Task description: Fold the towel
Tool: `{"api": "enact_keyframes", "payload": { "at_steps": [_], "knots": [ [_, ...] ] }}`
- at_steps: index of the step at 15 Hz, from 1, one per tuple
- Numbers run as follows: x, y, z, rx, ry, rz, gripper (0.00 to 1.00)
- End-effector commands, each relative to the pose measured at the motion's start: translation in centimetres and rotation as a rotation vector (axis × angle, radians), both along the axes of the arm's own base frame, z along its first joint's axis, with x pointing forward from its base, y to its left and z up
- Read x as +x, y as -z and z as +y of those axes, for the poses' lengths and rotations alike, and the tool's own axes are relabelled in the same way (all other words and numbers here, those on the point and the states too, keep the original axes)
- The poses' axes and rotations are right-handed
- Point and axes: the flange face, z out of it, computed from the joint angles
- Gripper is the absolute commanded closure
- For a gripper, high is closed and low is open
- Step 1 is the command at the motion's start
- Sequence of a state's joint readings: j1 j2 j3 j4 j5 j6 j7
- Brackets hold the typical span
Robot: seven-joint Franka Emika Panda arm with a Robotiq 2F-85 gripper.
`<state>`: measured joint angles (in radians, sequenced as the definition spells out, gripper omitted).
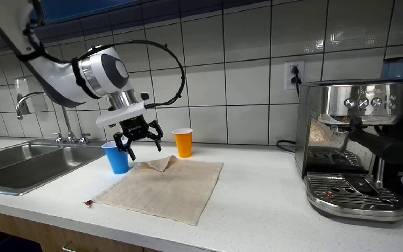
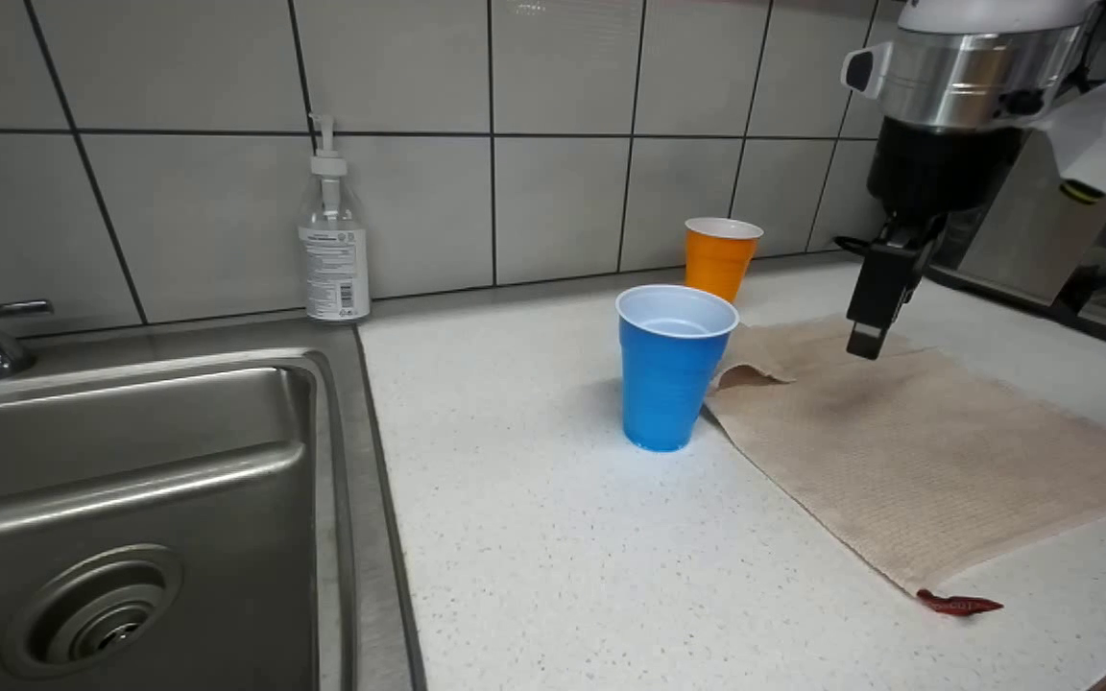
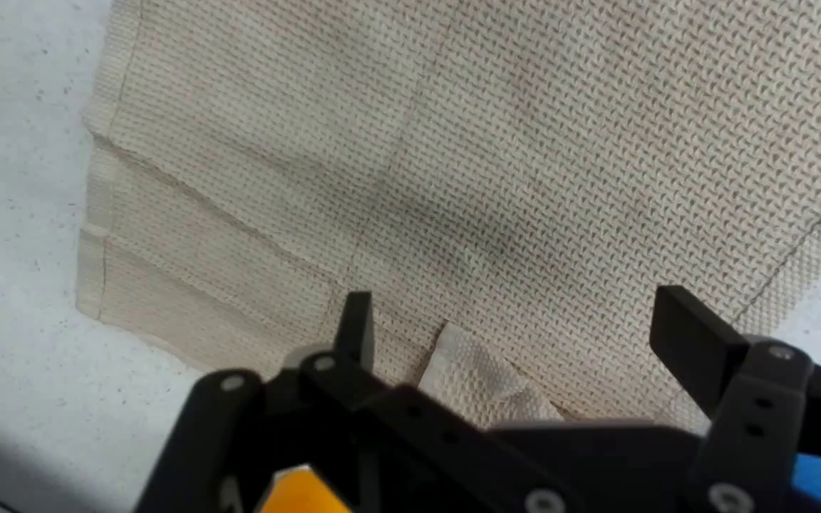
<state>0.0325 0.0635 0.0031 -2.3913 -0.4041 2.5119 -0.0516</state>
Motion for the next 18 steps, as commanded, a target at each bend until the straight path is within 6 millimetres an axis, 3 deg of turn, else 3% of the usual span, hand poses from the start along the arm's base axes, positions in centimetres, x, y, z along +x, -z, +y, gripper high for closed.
{"api": "enact_keyframes", "payload": {
  "at_steps": [1, 11, 18],
  "knots": [
    [2.4, 0.7, 0.8, -0.029, 0.024, -0.025, 0.00],
    [5.8, 4.2, 2.5, -0.090, -0.020, -0.045, 0.00],
    [7.3, 6.2, 1.9, -0.121, -0.061, -0.047, 0.00]
  ]
}}
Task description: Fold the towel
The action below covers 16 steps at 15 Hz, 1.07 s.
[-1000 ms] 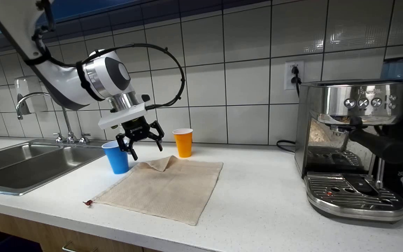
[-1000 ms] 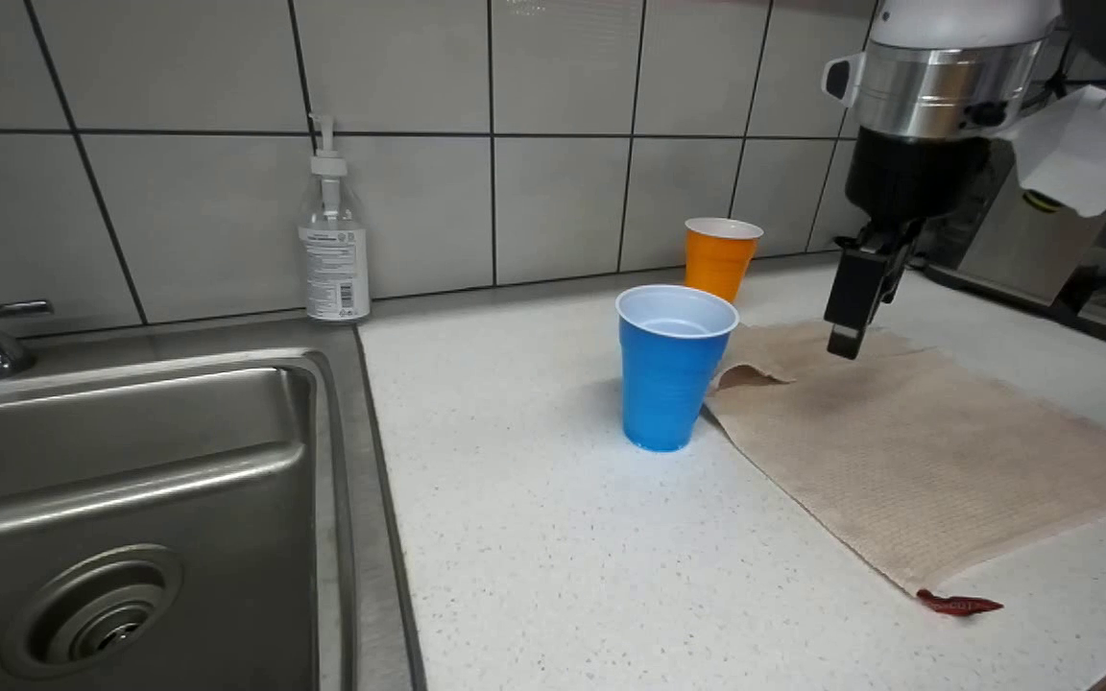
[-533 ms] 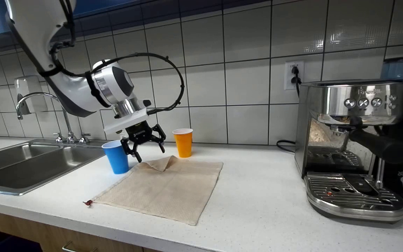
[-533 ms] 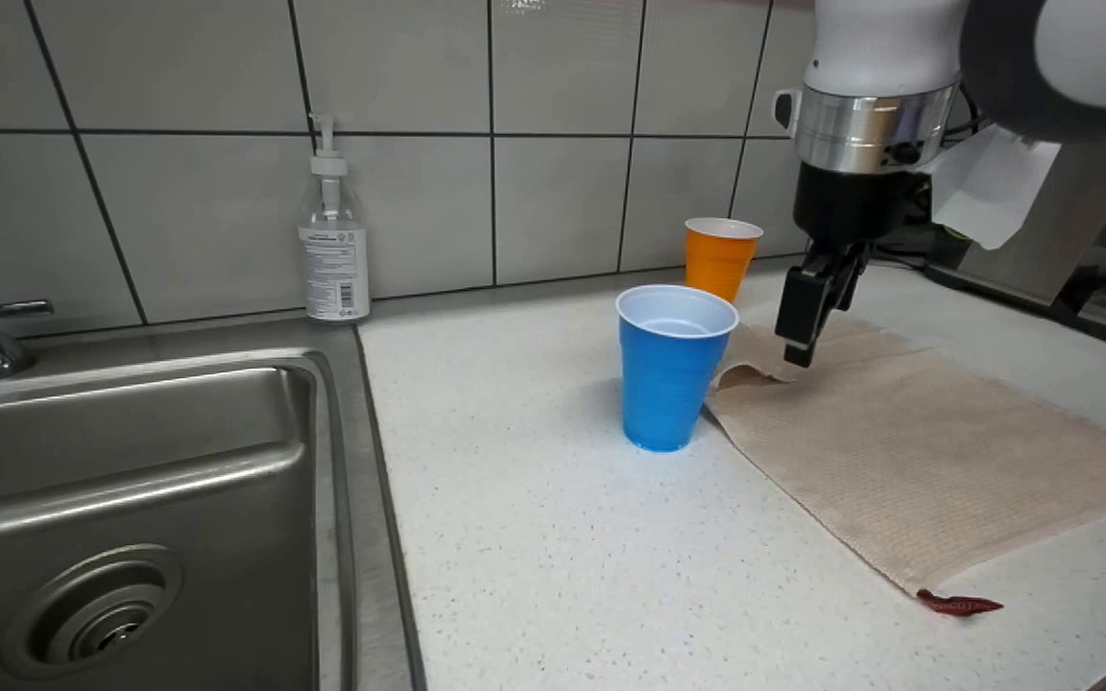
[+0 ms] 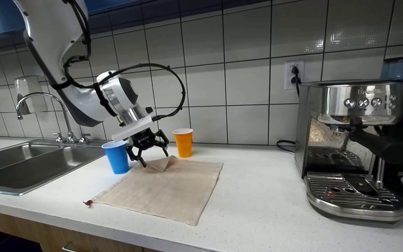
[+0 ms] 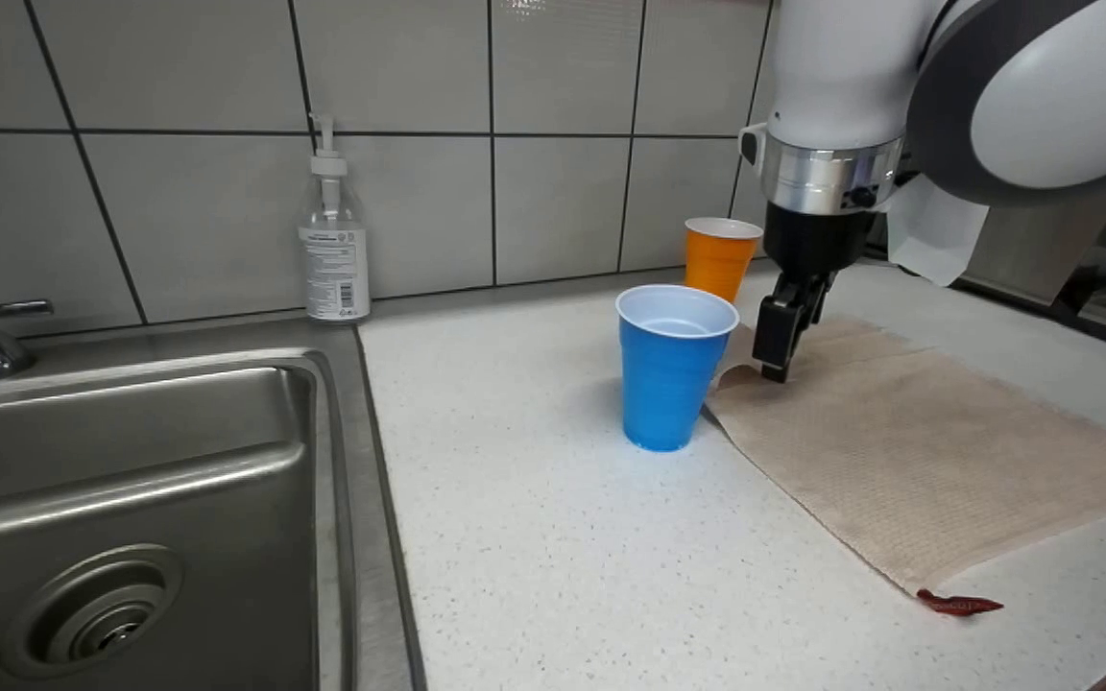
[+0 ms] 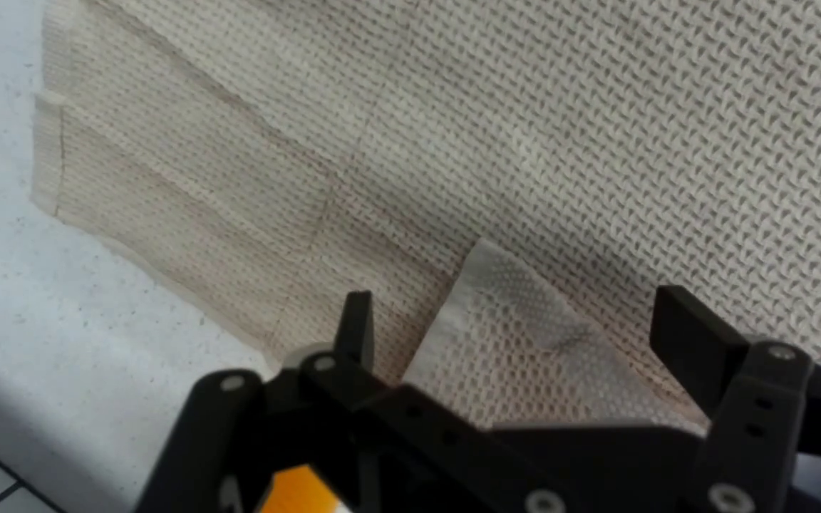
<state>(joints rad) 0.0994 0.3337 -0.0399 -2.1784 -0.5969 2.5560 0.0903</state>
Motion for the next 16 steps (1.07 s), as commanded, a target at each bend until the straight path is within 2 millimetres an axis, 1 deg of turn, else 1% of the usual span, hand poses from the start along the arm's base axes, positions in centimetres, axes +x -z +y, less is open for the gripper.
{"api": "enact_keyframes", "payload": {
  "at_steps": [1, 5, 14, 15, 16],
  "knots": [
    [1.31, 0.58, -0.26, -0.024, -0.005, -0.022, 0.00],
    [1.59, 1.13, -0.29, -0.027, -0.011, -0.023, 0.00],
    [1.67, 1.09, 0.11, -0.018, -0.029, -0.038, 0.00],
    [1.65, 1.15, 0.14, -0.018, -0.034, -0.040, 0.21],
    [1.64, 1.17, 0.18, -0.017, -0.038, -0.041, 0.28]
  ]
}}
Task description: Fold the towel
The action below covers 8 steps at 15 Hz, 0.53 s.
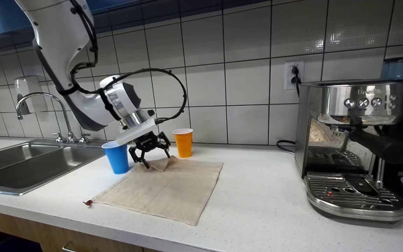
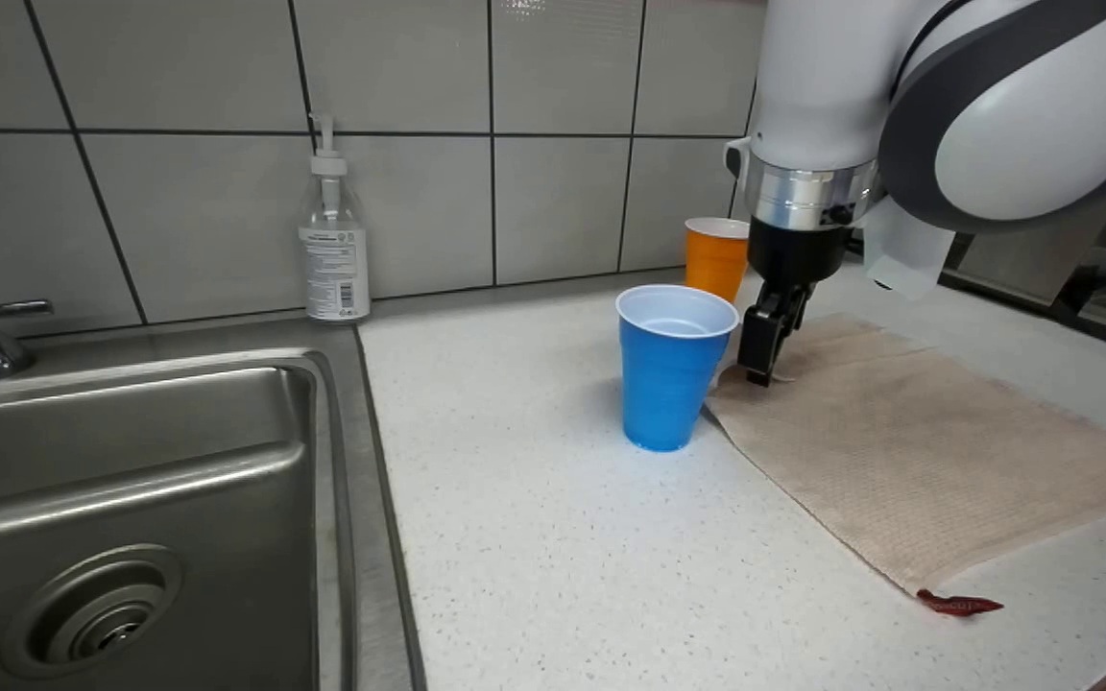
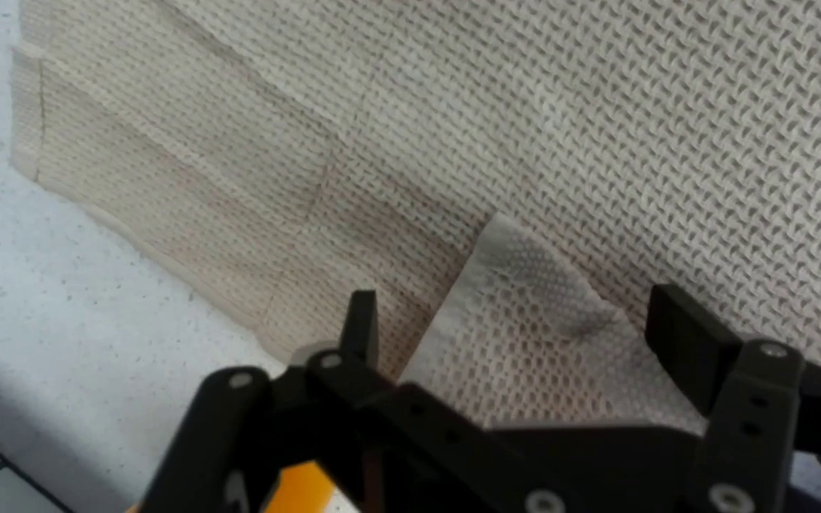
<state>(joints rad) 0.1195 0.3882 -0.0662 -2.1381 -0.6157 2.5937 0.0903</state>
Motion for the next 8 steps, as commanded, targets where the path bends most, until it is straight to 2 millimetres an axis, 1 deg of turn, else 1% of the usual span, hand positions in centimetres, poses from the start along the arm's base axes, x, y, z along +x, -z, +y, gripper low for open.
{"api": "enact_keyframes", "payload": {
  "at_steps": [1, 2, 8],
  "knots": [
    [0.40, -0.08, 0.14, -0.012, -0.015, -0.027, 0.34],
    [0.40, -0.07, 0.15, -0.011, -0.017, -0.028, 0.44],
    [0.48, 0.06, 0.00, -0.010, -0.024, -0.034, 0.90]
  ]
}}
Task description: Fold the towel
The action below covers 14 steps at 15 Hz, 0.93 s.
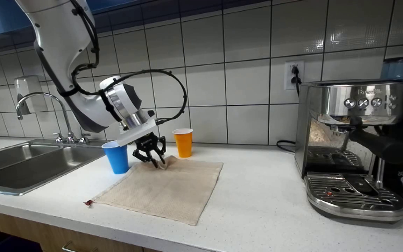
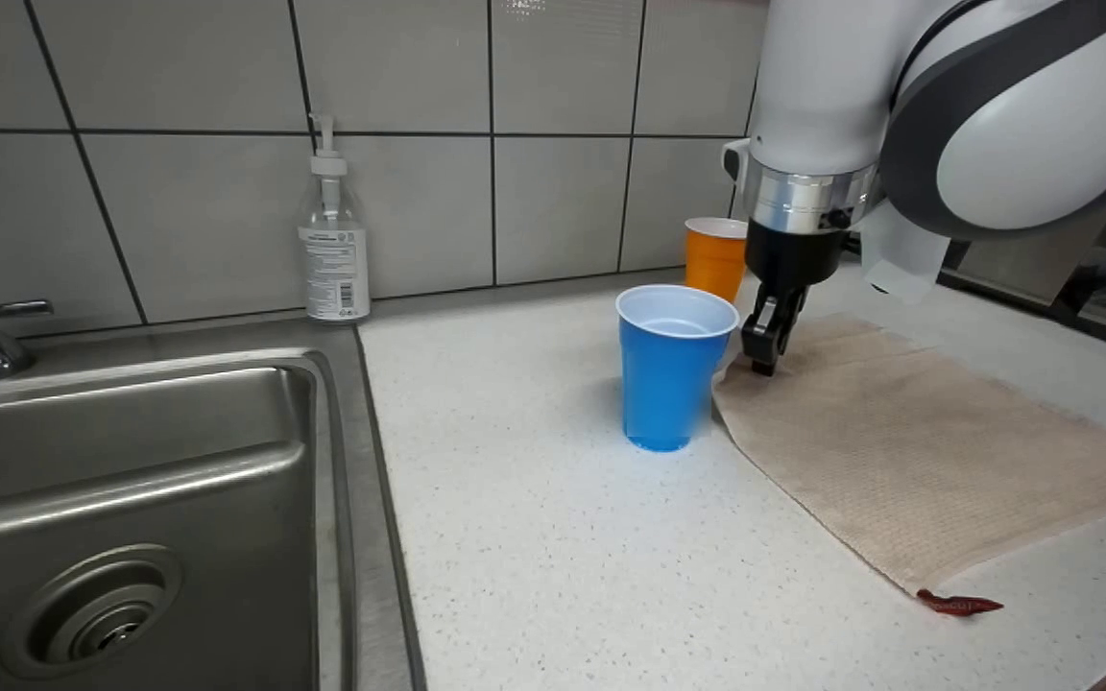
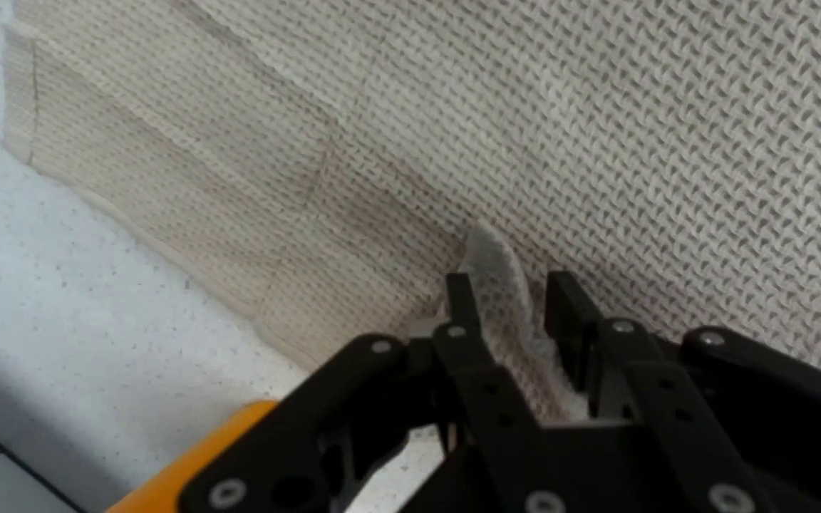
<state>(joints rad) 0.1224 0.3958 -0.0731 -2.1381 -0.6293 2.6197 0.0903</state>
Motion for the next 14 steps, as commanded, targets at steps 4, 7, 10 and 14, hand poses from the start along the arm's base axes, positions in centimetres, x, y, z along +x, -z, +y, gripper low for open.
{"api": "enact_keyframes", "payload": {
  "at_steps": [4, 7, 10, 14],
  "knots": [
    [0.3, -0.6, -0.2, 0.006, 0.004, -0.007, 1.00],
    [0.2, -1.1, -0.4, 0.030, 0.019, 0.002, 0.99],
    [0.2, -1.7, -0.8, 0.056, 0.038, 0.003, 0.99],
    [0.2, -3.4, -2.1, 0.078, 0.053, -0.011, 0.99]
  ]
}}
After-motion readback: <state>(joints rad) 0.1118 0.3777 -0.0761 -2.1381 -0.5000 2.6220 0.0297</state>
